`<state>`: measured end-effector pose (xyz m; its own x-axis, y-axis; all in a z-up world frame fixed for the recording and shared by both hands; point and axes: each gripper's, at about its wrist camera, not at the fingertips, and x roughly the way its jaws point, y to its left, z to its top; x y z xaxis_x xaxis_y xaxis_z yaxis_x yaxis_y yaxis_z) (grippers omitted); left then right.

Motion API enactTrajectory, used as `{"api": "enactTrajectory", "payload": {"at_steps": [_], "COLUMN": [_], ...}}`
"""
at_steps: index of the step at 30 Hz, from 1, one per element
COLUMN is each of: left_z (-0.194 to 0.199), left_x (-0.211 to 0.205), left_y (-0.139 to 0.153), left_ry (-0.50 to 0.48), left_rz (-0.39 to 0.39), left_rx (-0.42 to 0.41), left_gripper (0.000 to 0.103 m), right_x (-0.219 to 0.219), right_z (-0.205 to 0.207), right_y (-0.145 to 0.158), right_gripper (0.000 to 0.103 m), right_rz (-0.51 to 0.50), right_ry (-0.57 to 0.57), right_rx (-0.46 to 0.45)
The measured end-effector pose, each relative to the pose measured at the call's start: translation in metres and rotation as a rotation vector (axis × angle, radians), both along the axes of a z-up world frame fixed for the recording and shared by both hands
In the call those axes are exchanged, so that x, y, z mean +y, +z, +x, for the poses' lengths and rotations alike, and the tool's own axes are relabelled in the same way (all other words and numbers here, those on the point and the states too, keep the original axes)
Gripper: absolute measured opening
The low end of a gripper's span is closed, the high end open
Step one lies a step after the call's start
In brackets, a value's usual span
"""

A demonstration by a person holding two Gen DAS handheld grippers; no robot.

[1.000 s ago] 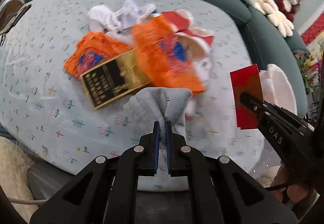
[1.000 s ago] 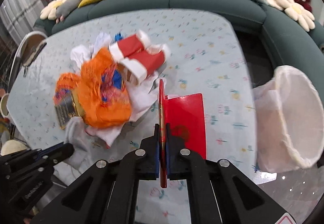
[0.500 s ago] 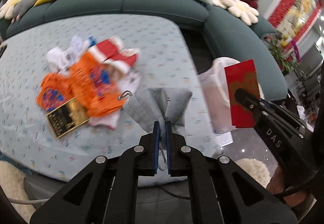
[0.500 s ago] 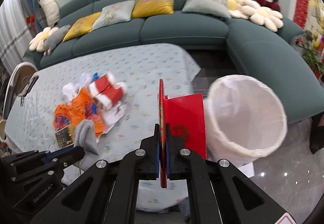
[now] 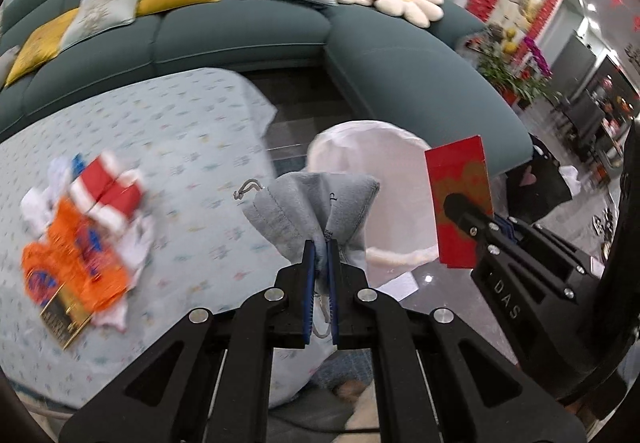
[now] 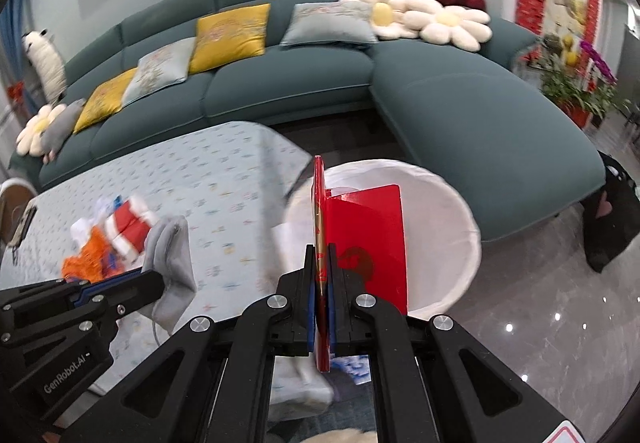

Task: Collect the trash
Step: 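Carry both items to the wastebasket and open both tools to drop them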

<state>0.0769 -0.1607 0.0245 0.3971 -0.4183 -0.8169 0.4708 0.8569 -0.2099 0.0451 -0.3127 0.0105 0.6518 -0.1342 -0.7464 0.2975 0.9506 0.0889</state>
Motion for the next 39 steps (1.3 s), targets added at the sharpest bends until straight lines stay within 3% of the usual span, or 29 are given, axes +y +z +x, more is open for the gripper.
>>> {"api": "enactTrajectory", "payload": {"at_steps": [11,16,17,18,19,20,21,22,24,32,39], "left_z": [0.034,0.049,0.053,0.056,0.059,0.061,0.062,0.064,0.065,0.061,0.059], "left_x": [-0.078,-0.095,-0.097,-0.098,-0.098,-0.098,-0.097,-0.096,-0.093,-0.067,-0.015], "left_y": [-0.022,-0.032,-0.033,-0.035,-0.035,-0.035,-0.034,-0.033,-0.031,-0.018,0.0], "left_ry": [-0.158,-0.167,-0.16,-0.147,-0.135,-0.121,-0.112,-0.101,-0.09,-0.039,0.062], "left_rz": [-0.035,-0.042,-0.049,-0.053,-0.053,-0.057,-0.064,-0.075,-0.077,-0.049,-0.047], "left_rx": [0.061,0.065,0.069,0.069,0.071,0.074,0.073,0.069,0.062,0.005,-0.02], "left_gripper": [0.006,0.008,0.011,0.021,0.036,0.042,0.049,0.052,0.057,0.063,0.064], "right_x": [-0.063,-0.077,-0.079,-0.081,-0.081,-0.08,-0.08,-0.078,-0.076,-0.066,-0.041], "right_z": [0.015,0.025,0.027,0.03,0.031,0.033,0.033,0.034,0.035,0.031,0.022], "right_y": [-0.026,-0.039,-0.041,-0.041,-0.041,-0.041,-0.04,-0.038,-0.035,-0.018,-0.001], "right_gripper": [0.004,0.008,0.01,0.013,0.017,0.021,0.032,0.039,0.043,0.051,0.056], "right_rz": [0.016,0.037,0.04,0.038,0.032,0.025,0.018,0.009,-0.003,-0.016,-0.021], "right_ry": [-0.102,-0.131,-0.136,-0.142,-0.145,-0.139,-0.137,-0.136,-0.133,-0.137,-0.121], "right_rx": [0.035,0.052,0.054,0.053,0.054,0.05,0.046,0.039,0.028,0.006,-0.014]}}
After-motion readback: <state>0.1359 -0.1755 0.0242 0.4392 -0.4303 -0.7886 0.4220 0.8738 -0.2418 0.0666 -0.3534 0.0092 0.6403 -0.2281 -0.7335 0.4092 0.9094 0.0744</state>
